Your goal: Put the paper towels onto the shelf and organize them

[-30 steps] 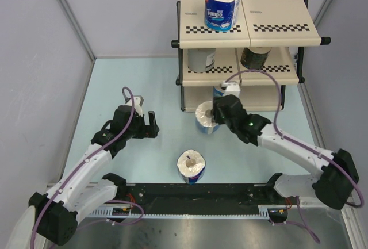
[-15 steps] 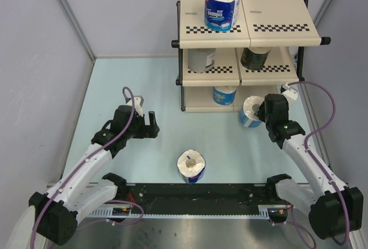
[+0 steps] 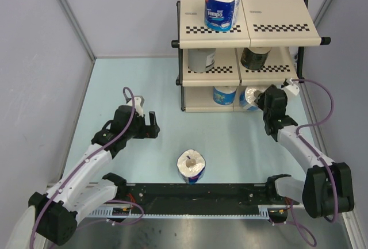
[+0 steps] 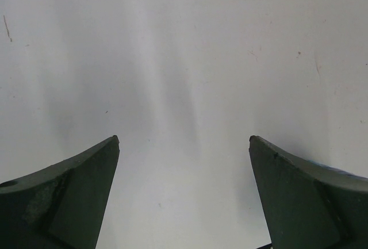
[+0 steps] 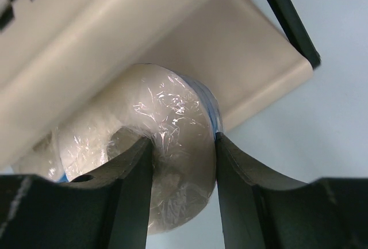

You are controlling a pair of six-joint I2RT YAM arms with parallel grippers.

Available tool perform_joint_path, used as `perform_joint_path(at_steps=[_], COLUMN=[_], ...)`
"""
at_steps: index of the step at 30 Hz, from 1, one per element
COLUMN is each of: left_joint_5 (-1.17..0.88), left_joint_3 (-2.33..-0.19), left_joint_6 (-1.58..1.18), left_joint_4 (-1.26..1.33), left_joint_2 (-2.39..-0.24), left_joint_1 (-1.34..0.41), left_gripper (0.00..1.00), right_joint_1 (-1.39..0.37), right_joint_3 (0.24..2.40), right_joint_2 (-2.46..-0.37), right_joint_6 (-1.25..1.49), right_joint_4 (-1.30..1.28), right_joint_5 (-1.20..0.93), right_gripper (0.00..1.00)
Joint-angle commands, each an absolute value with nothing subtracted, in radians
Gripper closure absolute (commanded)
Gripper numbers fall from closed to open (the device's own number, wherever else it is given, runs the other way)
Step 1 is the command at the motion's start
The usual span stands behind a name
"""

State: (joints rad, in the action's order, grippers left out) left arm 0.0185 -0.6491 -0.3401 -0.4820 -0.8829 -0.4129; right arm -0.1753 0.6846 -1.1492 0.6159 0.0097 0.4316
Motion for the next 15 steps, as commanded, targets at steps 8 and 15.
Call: perform_joint_path(at_steps=[8,15], left_joint_5=[0.008,0.009], left_joint_3=[-0.669,-0.669], left_joint_6=[-0.354,-0.354], left_joint_4=[-0.476,-0.476], left_joint_2=[-0.874,-0.885], left_joint_1=[-0.429,-0.433], left_gripper=[0.0,0.0], right_joint_1=[-0.152,-0.147], right_joint_3=[0.673,0.675], right_joint_2=[-1.328,-1.348], right_joint_6=[0.661,0.644], right_joint_4=[0.478,0.473], right_joint_5=[0.427,0.362], right_gripper=[0.88,0.44])
